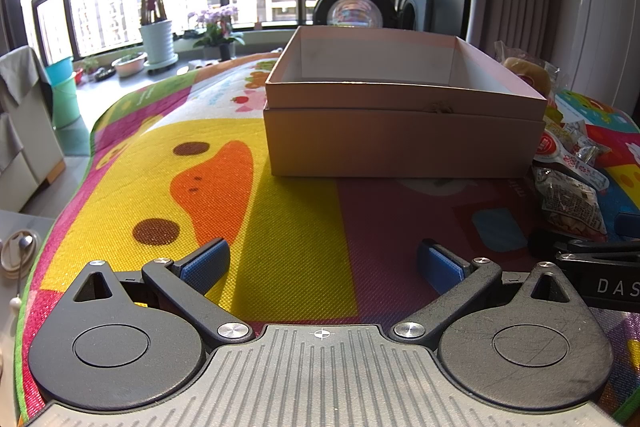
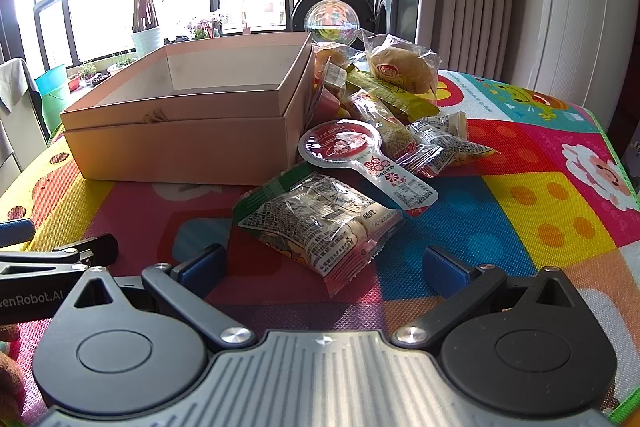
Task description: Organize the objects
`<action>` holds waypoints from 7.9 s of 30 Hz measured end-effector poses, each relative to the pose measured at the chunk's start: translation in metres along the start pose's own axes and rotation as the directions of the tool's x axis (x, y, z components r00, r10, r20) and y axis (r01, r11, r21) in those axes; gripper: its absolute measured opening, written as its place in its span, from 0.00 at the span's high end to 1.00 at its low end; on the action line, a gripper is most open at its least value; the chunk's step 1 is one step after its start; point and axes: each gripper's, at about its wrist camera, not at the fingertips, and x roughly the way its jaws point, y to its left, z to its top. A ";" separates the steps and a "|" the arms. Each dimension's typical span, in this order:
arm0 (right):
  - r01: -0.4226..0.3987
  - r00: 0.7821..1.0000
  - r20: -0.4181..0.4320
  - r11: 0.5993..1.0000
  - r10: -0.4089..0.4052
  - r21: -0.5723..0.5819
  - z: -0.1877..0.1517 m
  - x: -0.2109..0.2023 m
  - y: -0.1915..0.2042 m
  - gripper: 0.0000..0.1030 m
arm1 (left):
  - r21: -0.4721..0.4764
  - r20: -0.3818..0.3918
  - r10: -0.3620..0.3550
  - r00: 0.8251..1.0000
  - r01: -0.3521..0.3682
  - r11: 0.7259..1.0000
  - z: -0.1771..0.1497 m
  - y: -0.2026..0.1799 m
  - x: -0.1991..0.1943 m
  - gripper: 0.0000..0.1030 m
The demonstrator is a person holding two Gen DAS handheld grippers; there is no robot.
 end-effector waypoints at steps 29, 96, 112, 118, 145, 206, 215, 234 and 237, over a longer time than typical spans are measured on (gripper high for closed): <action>-0.016 1.000 -0.022 1.000 0.016 -0.007 0.001 0.000 -0.001 0.00 | 0.035 0.002 -0.068 0.998 0.068 0.997 -0.001 0.001 -0.003 0.00; -0.153 0.984 -0.102 0.986 0.146 -0.064 0.032 0.020 0.015 0.15 | 0.034 0.066 -0.418 0.906 0.417 0.908 0.115 0.037 0.101 0.86; -0.215 0.975 -0.066 0.973 0.210 -0.086 0.048 -0.058 0.004 0.48 | 0.097 0.117 -0.424 0.898 0.414 0.905 0.114 0.033 0.098 0.89; -0.265 0.963 0.009 0.956 0.268 -0.130 0.113 -0.058 0.026 0.48 | 0.100 0.112 -0.434 0.894 0.424 0.900 0.113 0.035 0.098 0.89; -0.011 0.986 0.164 0.984 0.040 -0.178 0.114 -0.013 -0.007 0.00 | 0.193 -0.056 -0.428 0.902 0.430 0.882 0.129 0.027 0.096 0.89; -0.073 0.943 -0.308 0.981 0.126 0.178 0.273 0.222 -0.042 0.42 | 0.193 -0.183 -0.501 0.846 0.531 0.825 0.127 0.034 0.097 0.86; -0.147 0.976 -0.135 0.972 0.174 0.185 0.221 0.041 -0.065 0.49 | 0.207 -0.184 -0.497 0.848 0.528 0.824 0.125 0.033 0.093 0.86; -0.150 0.974 -0.129 0.956 0.187 0.252 0.034 -0.084 -0.030 0.51 | 0.213 -0.198 -0.485 0.852 0.520 0.827 0.116 0.046 0.077 0.86; -0.139 0.978 -0.115 0.955 0.174 0.262 0.032 -0.073 -0.031 0.51 | 0.217 -0.194 -0.484 0.853 0.519 0.827 0.114 0.047 0.074 0.86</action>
